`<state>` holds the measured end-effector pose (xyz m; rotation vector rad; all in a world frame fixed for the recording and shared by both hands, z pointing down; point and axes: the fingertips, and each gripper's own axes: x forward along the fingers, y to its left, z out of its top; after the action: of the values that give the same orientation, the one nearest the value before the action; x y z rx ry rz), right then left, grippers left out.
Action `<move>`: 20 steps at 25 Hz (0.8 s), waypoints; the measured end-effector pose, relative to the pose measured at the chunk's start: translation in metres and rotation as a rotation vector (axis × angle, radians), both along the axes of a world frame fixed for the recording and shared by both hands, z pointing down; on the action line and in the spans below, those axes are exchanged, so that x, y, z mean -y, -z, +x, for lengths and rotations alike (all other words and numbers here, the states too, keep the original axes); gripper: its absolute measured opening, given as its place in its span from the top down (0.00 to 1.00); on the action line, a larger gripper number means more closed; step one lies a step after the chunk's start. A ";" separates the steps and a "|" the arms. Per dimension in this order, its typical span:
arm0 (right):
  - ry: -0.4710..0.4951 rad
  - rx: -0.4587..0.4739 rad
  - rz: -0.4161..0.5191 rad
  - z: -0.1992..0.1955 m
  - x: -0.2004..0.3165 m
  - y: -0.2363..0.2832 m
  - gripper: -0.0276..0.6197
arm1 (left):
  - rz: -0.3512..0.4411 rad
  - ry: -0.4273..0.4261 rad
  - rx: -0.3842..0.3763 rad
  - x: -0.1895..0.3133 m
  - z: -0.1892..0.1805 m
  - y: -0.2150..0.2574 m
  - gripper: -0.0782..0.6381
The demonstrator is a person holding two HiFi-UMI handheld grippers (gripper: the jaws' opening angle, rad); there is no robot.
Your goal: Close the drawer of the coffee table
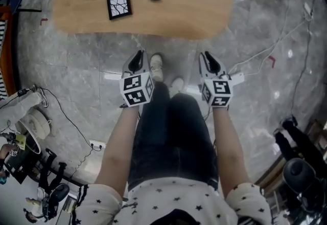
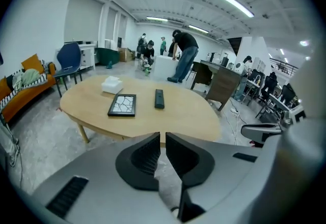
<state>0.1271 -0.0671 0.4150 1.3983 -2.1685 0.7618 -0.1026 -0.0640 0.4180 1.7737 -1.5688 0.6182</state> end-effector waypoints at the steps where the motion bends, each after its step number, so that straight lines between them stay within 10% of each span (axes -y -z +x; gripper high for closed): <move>1: -0.001 0.000 0.003 -0.001 -0.002 0.008 0.85 | 0.004 -0.004 0.000 -0.002 0.005 0.007 0.84; 20: -0.007 0.083 0.066 -0.011 -0.032 0.148 0.94 | 0.087 -0.076 -0.117 -0.030 0.073 0.141 0.88</move>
<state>0.1159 -0.0350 0.2672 1.4314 -2.2721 0.7696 -0.0300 -0.0342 0.2773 1.9054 -1.4748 0.4794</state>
